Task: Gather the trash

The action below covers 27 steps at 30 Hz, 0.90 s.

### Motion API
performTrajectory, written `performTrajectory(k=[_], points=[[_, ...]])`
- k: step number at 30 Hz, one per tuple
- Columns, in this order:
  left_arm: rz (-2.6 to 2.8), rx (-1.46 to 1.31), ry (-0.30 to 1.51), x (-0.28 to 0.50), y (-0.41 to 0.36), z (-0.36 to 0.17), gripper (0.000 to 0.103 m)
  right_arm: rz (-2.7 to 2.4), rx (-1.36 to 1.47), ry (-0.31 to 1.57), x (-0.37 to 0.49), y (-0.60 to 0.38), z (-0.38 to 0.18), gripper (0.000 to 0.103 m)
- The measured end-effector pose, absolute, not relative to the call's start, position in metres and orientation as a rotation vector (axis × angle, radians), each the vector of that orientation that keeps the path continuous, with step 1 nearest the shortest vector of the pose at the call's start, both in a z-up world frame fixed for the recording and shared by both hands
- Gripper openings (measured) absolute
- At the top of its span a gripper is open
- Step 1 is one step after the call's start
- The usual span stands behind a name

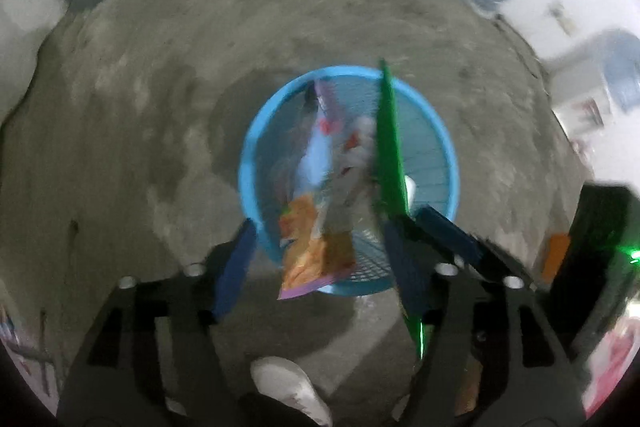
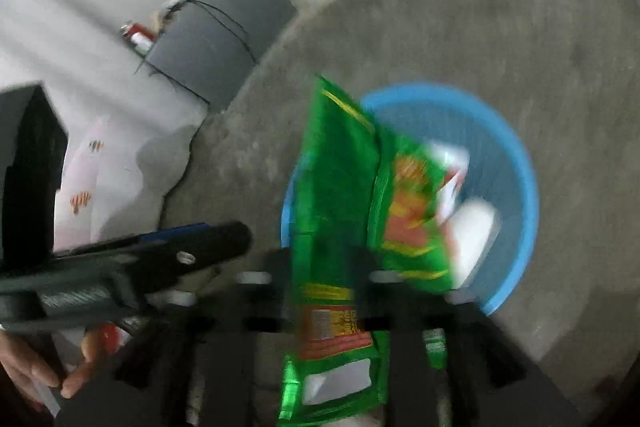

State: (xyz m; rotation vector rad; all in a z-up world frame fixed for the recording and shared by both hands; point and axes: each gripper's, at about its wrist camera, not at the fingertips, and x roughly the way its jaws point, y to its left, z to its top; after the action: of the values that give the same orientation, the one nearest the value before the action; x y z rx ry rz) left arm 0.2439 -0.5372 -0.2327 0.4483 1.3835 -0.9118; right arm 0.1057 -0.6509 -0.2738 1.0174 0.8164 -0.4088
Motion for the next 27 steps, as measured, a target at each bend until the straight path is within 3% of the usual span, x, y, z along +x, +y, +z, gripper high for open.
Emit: performTrajectory(k=[5,10,14,18,22,27], points=[[-0.891,0.388,1.379,0.252,-0.52,-0.219,0.069,-0.413,1.093,0.766,0.078,-0.643,-0.275,0.052],[-0.967,0.339,1.299,0.243,-0.506,-0.16,0.069,-0.517,1.081,0.718,0.037,-0.631,-0.238,0.056],[-1.054,0.332,1.135,0.223,-0.464,-0.086,0.071,-0.547,0.952,0.668,0.017,-0.597,-0.176,0.066],[-1.073,0.34,0.954,0.193,-0.393,-0.014,0.079,-0.51,0.779,0.613,0.006,-0.544,-0.11,0.075],[-1.005,0.284,0.877,0.165,-0.319,0.036,0.089,-0.437,0.581,0.561,0.01,-0.483,-0.045,0.087],[-0.875,0.143,0.793,0.133,-0.224,0.078,0.092,-0.326,0.356,0.488,0.012,-0.399,0.02,0.097]])
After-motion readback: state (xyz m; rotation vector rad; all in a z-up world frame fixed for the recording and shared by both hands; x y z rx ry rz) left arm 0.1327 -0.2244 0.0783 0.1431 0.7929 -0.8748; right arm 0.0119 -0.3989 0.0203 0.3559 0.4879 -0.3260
